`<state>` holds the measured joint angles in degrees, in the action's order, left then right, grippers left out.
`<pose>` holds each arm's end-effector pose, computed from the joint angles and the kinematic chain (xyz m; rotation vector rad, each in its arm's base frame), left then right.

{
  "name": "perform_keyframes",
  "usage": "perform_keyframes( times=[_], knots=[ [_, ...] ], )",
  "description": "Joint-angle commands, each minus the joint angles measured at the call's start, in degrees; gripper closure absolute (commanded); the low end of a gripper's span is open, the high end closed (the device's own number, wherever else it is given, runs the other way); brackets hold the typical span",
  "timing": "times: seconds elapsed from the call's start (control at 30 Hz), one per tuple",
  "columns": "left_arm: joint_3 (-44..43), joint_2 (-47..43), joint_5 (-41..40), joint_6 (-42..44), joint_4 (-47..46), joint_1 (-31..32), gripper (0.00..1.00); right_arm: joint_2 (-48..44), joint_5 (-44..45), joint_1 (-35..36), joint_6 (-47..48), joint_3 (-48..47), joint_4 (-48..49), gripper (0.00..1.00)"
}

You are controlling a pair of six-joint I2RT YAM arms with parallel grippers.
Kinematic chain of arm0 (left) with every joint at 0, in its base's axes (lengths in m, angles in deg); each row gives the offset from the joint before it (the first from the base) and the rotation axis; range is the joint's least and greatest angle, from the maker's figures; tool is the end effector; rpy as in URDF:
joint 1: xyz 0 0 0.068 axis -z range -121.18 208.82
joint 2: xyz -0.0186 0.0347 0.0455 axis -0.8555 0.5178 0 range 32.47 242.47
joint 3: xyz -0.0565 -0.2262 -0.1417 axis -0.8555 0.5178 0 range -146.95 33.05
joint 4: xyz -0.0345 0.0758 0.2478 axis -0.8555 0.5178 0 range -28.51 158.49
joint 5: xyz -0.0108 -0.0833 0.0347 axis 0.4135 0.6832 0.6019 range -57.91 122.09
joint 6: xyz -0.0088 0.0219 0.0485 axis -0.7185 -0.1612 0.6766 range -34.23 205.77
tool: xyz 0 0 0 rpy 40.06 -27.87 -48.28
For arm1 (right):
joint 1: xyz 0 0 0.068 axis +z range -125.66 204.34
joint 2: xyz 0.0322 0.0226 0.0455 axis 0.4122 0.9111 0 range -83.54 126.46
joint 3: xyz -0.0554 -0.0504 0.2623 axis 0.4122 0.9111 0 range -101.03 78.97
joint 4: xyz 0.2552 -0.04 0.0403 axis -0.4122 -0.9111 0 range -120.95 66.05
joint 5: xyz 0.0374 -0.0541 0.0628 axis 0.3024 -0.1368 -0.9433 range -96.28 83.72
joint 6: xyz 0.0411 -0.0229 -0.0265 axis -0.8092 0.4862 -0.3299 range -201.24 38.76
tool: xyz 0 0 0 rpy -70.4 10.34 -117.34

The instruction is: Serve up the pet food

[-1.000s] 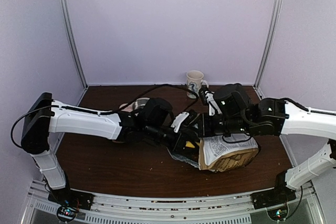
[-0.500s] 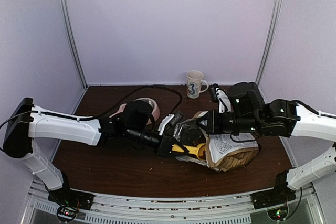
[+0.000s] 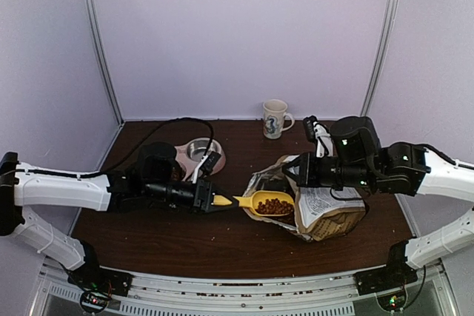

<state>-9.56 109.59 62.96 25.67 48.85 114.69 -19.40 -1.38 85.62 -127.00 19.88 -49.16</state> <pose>0.1498 -0.2537 0.2425 0.3537 2.3762 -1.6996 0.1223 0.2167 0.3340 -0.2512 2.2575 0.9907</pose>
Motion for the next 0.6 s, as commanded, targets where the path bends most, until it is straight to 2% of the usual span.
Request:
perform_keyframes(
  times=[0.0, 0.27, 0.57],
  knots=[
    [1.85, -4.76, -0.87, -5.34, -5.73, -1.04, 1.00, -3.41, 3.49, -0.60, -0.94, 0.16, 4.77, 1.00],
    [4.68, -10.28, 0.34, -8.49, -8.49, -2.49, 1.00, -4.62, 4.18, -1.44, -1.86, 1.33, 4.65, 1.00],
    [5.66, -12.67, 3.56, -11.28, -10.67, -3.18, 1.00, -5.53, 5.40, -1.99, -2.97, 1.85, 4.90, 1.00]
  ],
)
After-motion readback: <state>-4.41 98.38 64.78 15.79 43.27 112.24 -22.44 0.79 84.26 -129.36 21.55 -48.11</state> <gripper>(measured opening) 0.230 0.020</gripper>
